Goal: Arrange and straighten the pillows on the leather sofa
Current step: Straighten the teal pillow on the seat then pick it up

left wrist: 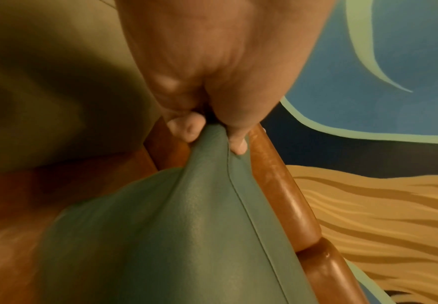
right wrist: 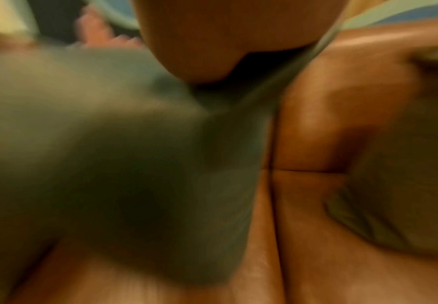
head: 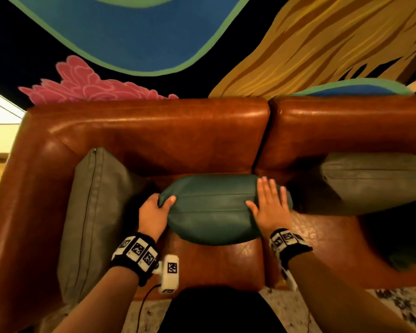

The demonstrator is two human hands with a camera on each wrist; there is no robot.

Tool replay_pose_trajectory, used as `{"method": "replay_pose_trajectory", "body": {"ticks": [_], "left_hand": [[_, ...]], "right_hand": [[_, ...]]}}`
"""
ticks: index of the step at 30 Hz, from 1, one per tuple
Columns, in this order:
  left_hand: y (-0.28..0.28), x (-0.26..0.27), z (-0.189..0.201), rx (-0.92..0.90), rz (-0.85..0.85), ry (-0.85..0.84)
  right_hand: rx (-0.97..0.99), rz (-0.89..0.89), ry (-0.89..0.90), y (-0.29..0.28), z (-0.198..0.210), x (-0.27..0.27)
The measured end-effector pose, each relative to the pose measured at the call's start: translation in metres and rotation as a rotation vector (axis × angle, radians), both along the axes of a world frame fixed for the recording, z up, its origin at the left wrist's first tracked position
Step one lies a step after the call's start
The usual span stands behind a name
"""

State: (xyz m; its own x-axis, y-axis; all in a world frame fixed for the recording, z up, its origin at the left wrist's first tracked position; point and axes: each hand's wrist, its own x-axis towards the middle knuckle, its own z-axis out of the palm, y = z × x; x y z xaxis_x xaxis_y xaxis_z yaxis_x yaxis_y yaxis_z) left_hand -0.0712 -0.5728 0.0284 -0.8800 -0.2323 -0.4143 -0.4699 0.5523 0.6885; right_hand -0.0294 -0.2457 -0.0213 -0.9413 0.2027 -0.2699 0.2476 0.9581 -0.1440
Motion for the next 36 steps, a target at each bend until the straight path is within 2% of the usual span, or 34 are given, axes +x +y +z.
{"method": "replay_pose_trajectory", "body": {"ticks": [2,4,6,9,11,14,17,20,23,26,29,31,33,36], "left_hand": [[0.006,0.000,0.004,-0.026,0.034,0.016],[0.005,-0.001,0.009,-0.023,0.082,0.025],[0.005,-0.003,0.014,-0.039,0.064,0.059],[0.007,-0.001,0.025,-0.111,-0.043,0.212],[0.006,0.002,0.030,-0.089,0.036,0.263],[0.008,0.004,0.028,-0.081,0.156,0.193],[0.000,0.002,0.026,-0.102,0.098,0.187],[-0.012,0.003,0.024,-0.111,0.040,0.145],[-0.011,-0.001,0.027,-0.102,0.040,0.115],[-0.016,-0.002,0.026,-0.118,0.072,0.089],[-0.010,0.002,0.038,-0.122,-0.008,0.202],[-0.017,0.002,0.048,-0.111,-0.025,0.269],[-0.028,-0.002,0.050,-0.127,0.033,0.301],[-0.019,0.000,0.045,-0.121,0.004,0.315]], "right_hand": [[-0.007,-0.324,-0.039,0.018,0.009,0.000],[-0.265,-0.514,-0.066,0.028,0.023,-0.008],[-0.430,-0.519,0.131,0.028,0.042,-0.011],[-0.492,-0.543,0.374,0.028,0.072,-0.013],[-0.454,-0.568,0.402,0.036,0.074,-0.015],[-0.484,-0.693,0.285,0.045,0.059,-0.012],[-0.560,-0.639,0.086,0.025,0.054,-0.014],[-0.575,-0.561,0.044,0.004,0.047,-0.010],[-0.463,-0.603,0.084,0.007,0.045,-0.005],[-0.496,-0.675,0.104,0.004,0.040,-0.001],[-0.603,-0.542,0.254,-0.008,0.050,-0.002],[-0.608,-0.470,0.314,-0.002,0.062,-0.001],[-0.587,-0.521,0.359,0.011,0.066,0.001],[-0.596,-0.548,0.386,0.001,0.066,0.005]]}}
